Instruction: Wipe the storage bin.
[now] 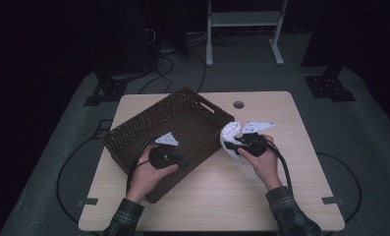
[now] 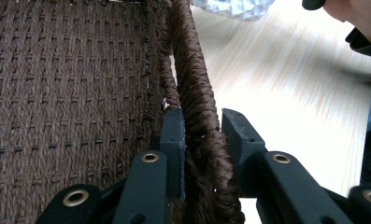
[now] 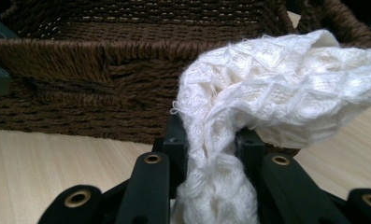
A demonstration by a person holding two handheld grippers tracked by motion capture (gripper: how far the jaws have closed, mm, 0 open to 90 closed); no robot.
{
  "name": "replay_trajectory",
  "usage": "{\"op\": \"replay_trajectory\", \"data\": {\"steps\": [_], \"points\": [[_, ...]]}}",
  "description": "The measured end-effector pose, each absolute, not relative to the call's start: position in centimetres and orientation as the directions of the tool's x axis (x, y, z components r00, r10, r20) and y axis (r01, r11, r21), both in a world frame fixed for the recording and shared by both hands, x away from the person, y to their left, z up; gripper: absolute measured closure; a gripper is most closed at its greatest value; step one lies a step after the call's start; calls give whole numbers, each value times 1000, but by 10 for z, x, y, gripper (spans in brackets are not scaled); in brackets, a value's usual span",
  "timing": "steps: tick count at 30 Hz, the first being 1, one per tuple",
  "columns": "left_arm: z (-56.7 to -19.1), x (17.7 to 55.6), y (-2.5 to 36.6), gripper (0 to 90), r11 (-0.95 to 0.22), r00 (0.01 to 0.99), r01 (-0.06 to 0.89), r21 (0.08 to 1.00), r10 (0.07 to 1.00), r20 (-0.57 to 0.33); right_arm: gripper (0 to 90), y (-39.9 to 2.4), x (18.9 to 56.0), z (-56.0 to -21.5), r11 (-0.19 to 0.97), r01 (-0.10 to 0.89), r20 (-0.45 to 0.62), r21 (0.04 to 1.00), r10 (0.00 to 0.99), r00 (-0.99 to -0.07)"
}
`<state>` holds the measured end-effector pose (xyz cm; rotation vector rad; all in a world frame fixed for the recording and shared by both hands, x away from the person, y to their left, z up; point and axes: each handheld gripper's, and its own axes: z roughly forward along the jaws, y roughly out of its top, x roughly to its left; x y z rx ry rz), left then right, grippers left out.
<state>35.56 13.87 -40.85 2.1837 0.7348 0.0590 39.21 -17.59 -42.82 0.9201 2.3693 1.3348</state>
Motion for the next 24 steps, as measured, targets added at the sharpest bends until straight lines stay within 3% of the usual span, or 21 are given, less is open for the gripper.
{"op": "replay_trajectory", "data": {"steps": [24], "points": [[-409,356,139,705,-500,829,486,717,523,-197,717,-164,399,-454,431,441,80,787,638,-766]]}}
